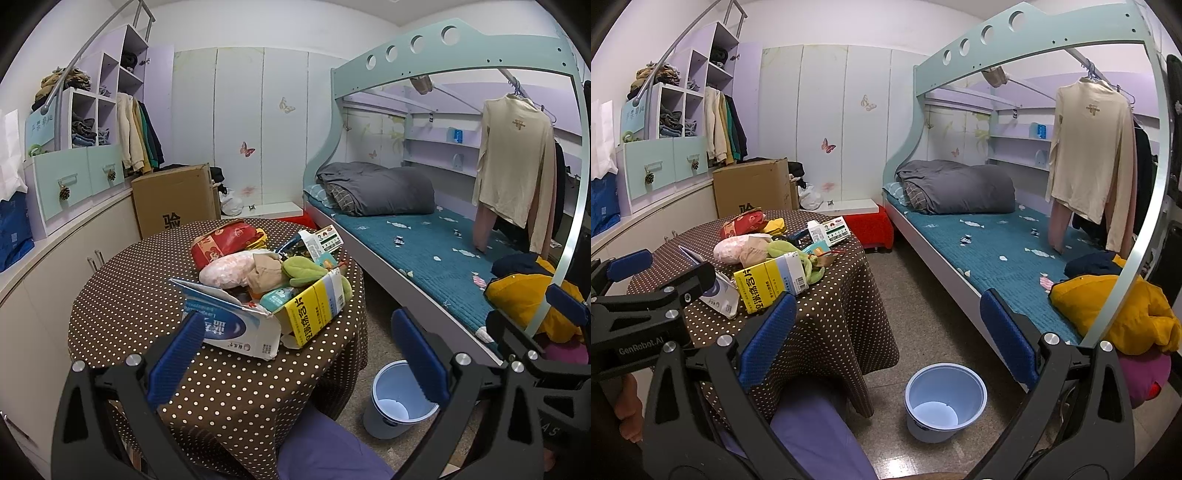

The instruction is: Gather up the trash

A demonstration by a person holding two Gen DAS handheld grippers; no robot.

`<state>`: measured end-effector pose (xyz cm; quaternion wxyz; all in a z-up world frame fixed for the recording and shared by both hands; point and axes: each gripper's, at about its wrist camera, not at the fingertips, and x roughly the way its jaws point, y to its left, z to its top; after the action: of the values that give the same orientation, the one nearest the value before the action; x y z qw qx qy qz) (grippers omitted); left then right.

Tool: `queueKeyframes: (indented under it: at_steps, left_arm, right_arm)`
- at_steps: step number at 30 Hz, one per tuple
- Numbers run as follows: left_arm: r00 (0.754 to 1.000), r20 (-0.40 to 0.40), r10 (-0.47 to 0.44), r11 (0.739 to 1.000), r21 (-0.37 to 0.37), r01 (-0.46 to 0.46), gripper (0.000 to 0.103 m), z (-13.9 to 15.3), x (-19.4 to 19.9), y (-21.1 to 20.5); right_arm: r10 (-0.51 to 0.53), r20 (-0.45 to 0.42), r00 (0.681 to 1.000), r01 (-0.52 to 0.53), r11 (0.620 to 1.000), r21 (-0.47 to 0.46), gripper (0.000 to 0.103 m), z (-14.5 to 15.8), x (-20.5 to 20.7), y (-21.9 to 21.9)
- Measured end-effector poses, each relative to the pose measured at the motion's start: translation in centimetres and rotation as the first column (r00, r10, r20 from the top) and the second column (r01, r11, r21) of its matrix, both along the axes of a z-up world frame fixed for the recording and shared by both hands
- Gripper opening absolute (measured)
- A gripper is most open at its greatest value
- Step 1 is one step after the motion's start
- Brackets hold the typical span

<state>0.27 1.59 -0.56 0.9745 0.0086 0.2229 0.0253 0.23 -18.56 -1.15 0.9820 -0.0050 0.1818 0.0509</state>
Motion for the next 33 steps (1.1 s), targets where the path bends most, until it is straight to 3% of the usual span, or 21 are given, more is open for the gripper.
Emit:
queueKeyframes:
  at_steps: [33]
  left_arm:
    - [1.000, -0.017, 0.020, 1.000, -0.011, -0.021, 0.099, -0.35, 0.52, 0.66]
  right_arm:
    - [0.017, -0.021, 1.000, -0.017, 1.000, 0.007, 0.098, -0.28, 0.60, 0.27]
